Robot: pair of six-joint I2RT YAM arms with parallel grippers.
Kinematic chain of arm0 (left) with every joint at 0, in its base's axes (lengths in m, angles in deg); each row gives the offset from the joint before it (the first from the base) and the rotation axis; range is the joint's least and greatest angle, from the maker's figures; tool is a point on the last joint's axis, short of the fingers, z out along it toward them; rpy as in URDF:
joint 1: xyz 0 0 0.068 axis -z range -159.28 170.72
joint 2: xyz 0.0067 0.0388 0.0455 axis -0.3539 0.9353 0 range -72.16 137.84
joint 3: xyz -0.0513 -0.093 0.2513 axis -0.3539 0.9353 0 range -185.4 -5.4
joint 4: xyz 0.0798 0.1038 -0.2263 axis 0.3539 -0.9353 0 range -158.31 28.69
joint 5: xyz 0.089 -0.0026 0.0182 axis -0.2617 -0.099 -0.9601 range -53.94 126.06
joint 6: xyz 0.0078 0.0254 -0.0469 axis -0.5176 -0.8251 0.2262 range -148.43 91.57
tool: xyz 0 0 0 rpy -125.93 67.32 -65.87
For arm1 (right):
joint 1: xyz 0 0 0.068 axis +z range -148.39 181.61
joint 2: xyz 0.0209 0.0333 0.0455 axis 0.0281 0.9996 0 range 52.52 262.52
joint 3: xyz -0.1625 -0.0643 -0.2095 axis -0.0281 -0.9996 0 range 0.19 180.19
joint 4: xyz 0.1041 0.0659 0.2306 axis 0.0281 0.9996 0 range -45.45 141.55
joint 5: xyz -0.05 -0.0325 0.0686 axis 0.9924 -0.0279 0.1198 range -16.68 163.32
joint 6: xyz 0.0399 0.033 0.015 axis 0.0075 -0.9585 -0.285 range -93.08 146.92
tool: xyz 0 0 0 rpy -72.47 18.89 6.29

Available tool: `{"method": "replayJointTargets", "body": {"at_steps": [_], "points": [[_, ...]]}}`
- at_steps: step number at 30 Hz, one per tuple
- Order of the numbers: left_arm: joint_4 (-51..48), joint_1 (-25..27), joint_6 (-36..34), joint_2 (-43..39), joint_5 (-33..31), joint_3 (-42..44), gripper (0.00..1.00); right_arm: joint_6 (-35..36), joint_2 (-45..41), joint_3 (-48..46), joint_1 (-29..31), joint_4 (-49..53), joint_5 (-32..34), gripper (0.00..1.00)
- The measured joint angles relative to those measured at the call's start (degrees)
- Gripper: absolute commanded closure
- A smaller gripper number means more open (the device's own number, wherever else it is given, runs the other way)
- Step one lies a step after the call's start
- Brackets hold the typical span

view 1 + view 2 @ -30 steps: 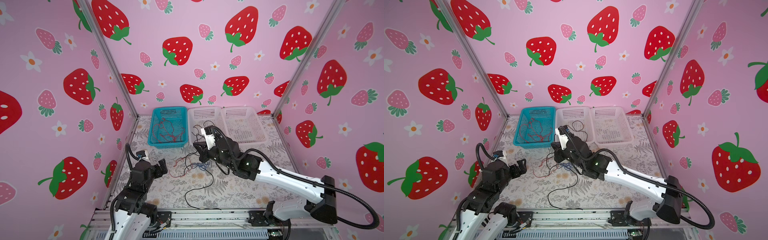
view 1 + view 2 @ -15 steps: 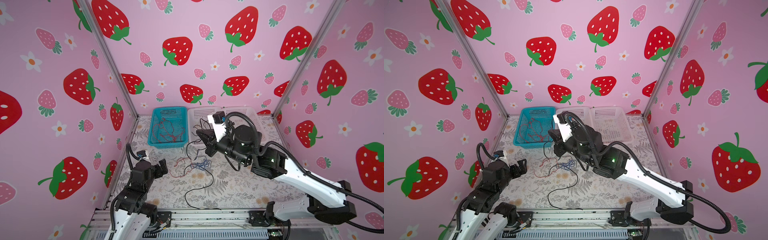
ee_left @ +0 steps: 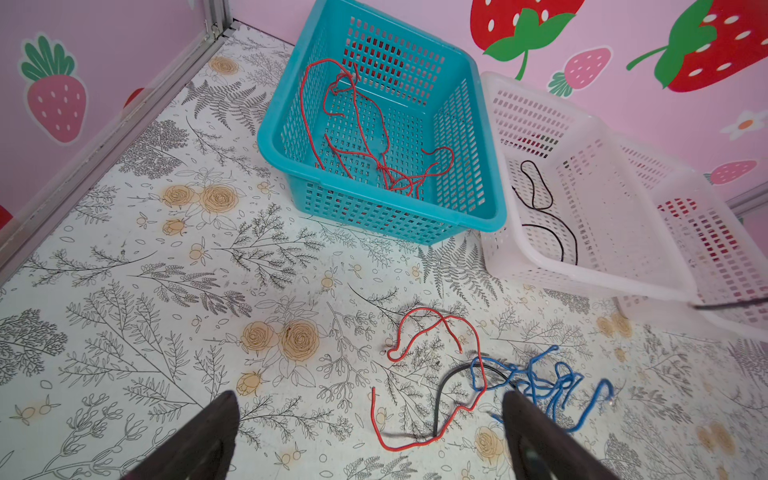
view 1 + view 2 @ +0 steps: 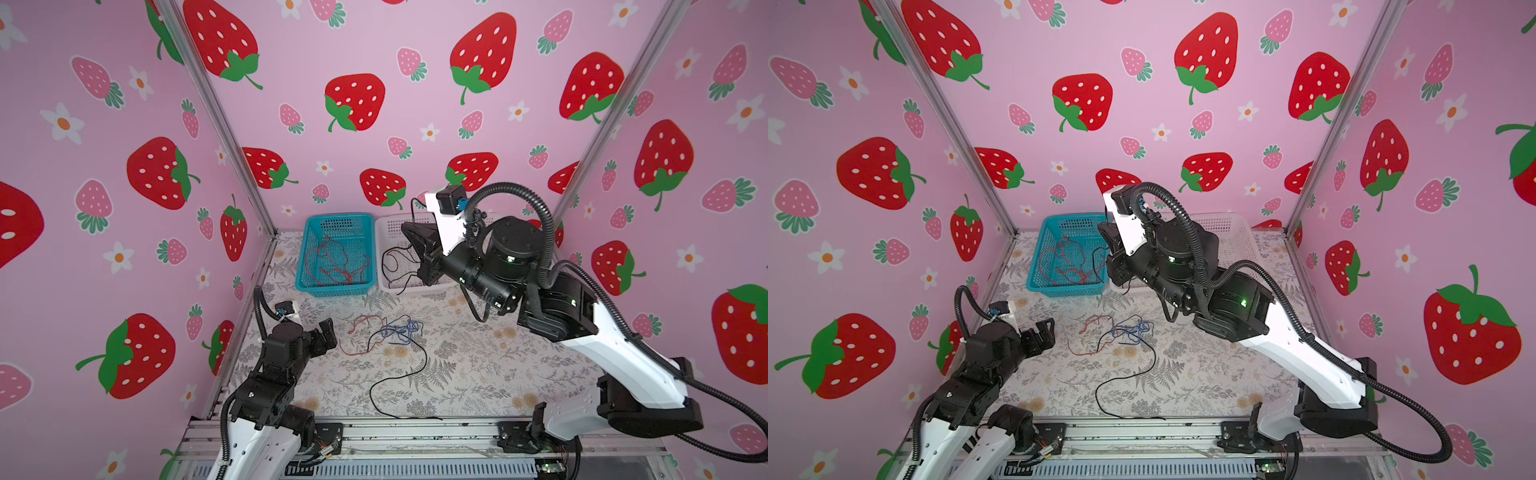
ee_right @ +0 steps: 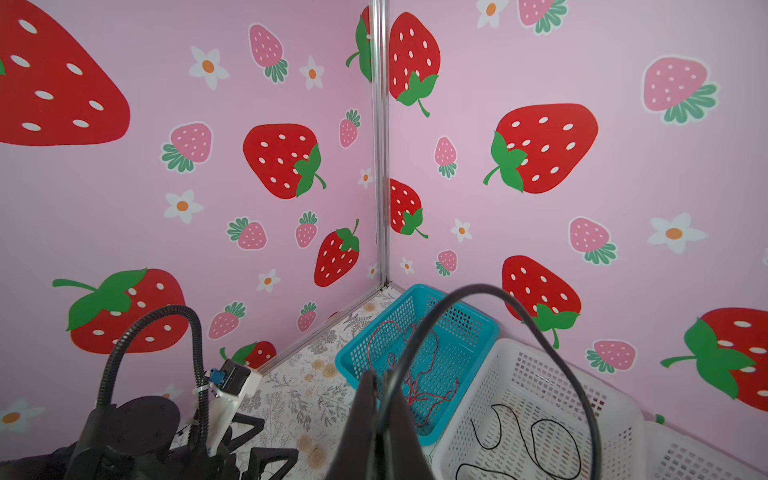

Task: Untangle the cables
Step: 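Lift and carry the black cable over the white basket with the right gripper, then lower the black cable into the white basket and open the right gripper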

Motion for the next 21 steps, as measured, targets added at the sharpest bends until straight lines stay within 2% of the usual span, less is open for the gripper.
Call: {"method": "replayJointTargets", "body": {"at_steps": [3, 6, 11, 14, 21], "points": [[0.0, 0.04, 0.0, 0.0, -0.11, 0.0, 0.0, 2.03, 2.21, 2.29, -1.84, 0.07, -0.07, 1.0], [0.02, 0.04, 0.04, 0.26, 0.04, 0.0, 0.0, 2.67, 4.39, 3.21, -6.38, 0.09, -2.12, 1.0], [-0.04, 0.09, -0.37, 1.68, 2.05, -0.02, 0.0, 1.16, 10.86, 6.34, -18.95, 0.22, -10.1, 1.0], [-0.31, 0.09, -1.53, 3.13, 3.54, -0.13, 0.0, 1.05, 14.97, 7.61, -24.26, 0.07, -12.74, 1.0], [-0.33, 0.15, -2.6, 7.65, 7.17, -0.33, 0.0, -0.63, 24.22, 9.6, -30.69, -0.68, -19.93, 1.0]]}}
